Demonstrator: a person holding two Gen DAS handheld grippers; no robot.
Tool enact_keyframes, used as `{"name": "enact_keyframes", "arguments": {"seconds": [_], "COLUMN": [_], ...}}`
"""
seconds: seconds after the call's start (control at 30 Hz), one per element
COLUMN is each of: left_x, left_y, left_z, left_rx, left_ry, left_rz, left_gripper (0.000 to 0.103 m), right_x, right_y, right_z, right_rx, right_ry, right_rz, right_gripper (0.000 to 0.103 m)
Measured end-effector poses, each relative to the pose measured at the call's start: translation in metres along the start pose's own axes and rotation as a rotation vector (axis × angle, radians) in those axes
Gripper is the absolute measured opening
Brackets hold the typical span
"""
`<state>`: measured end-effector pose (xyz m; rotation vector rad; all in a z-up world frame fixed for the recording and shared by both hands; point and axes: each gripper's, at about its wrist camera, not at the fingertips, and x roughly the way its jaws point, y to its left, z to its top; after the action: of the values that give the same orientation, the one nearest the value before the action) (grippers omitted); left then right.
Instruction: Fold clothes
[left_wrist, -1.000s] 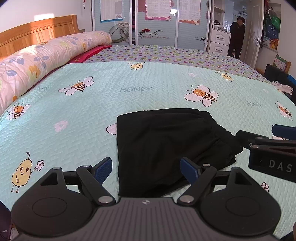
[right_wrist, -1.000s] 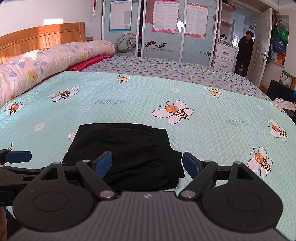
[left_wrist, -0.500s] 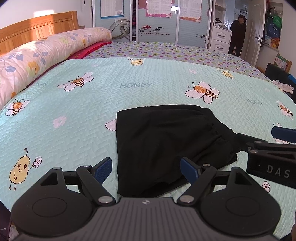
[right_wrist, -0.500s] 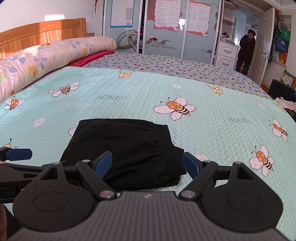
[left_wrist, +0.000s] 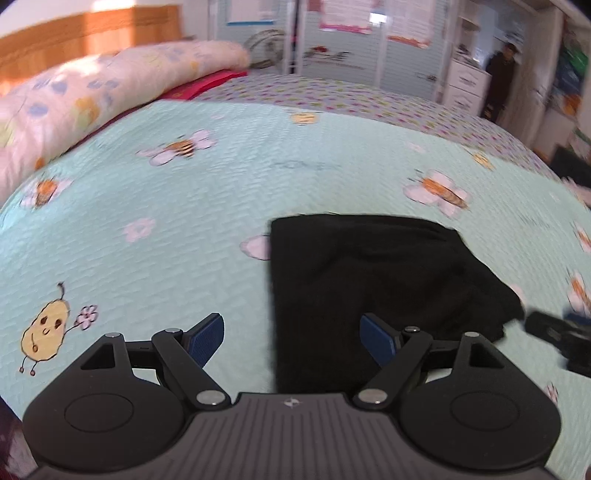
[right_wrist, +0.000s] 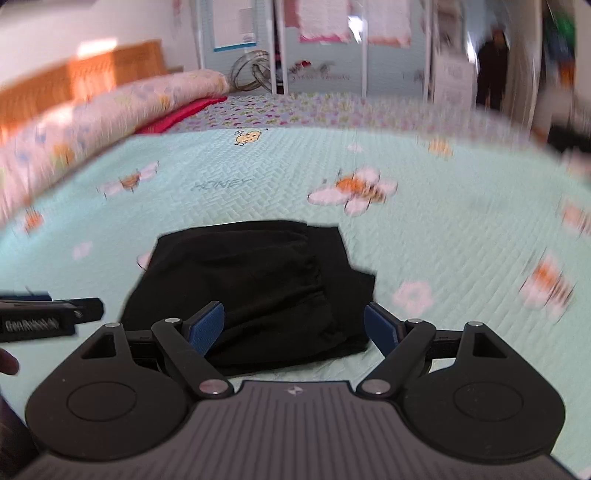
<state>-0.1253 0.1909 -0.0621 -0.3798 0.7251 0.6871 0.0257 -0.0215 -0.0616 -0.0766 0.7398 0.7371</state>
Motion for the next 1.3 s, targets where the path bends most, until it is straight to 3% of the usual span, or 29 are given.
{"name": "enact_keyframes", "arguments": {"seconds": [0.17, 0.23, 0.3, 0.43, 0.63, 0.8, 0.93, 1.0, 1.17, 1.2, 1.23, 1.3], "left_x": [0.041, 0.058, 0.077, 0.114, 0.163, 0.187, 0.201, 0.207, 0.213, 0.212, 0.212, 0.209], "left_y": [0.055, 0.066, 0.071, 0.073, 0.070, 0.071, 0.062, 0.054, 0.047, 0.050, 0.053, 0.055], "left_z": [0.022, 0.027, 0.030, 0.034, 0.044, 0.055, 0.064, 0.065, 0.059, 0.057, 0.055, 0.054], "left_rx": [-0.198, -0.255, -0.305, -0.378, -0.423, -0.478, -0.490, -0.487, -0.491, -0.505, -0.519, -0.518], "left_ry": [0.111, 0.148, 0.178, 0.240, 0.326, 0.343, 0.340, 0.351, 0.355, 0.352, 0.349, 0.336], "left_rz": [-0.106, -0.144, -0.188, -0.256, -0.304, -0.373, -0.433, -0.482, -0.492, -0.498, -0.504, -0.513], "left_gripper": [0.084, 0.084, 0.084, 0.084, 0.084, 0.096, 0.095, 0.081, 0.040, 0.033, 0.030, 0.023], "right_x": [0.033, 0.043, 0.050, 0.070, 0.099, 0.115, 0.124, 0.127, 0.131, 0.132, 0.134, 0.138], "right_y": [-0.103, -0.135, -0.155, -0.165, -0.151, -0.144, -0.140, -0.137, -0.131, -0.130, -0.131, -0.133], "right_z": [-0.024, -0.041, -0.051, -0.059, -0.059, -0.049, -0.043, -0.041, -0.037, -0.036, -0.038, -0.041], "right_rx": [0.548, 0.739, 0.843, 0.938, 0.926, 0.924, 0.924, 0.916, 0.887, 0.880, 0.885, 0.894], "right_ry": [0.098, 0.107, 0.102, 0.127, 0.168, 0.166, 0.146, 0.132, 0.122, 0.124, 0.134, 0.151], "right_rz": [0.278, 0.327, 0.366, 0.425, 0.417, 0.423, 0.419, 0.417, 0.411, 0.410, 0.410, 0.410], "right_gripper": [0.083, 0.083, 0.083, 0.083, 0.083, 0.084, 0.084, 0.084, 0.082, 0.073, 0.054, 0.040]}}
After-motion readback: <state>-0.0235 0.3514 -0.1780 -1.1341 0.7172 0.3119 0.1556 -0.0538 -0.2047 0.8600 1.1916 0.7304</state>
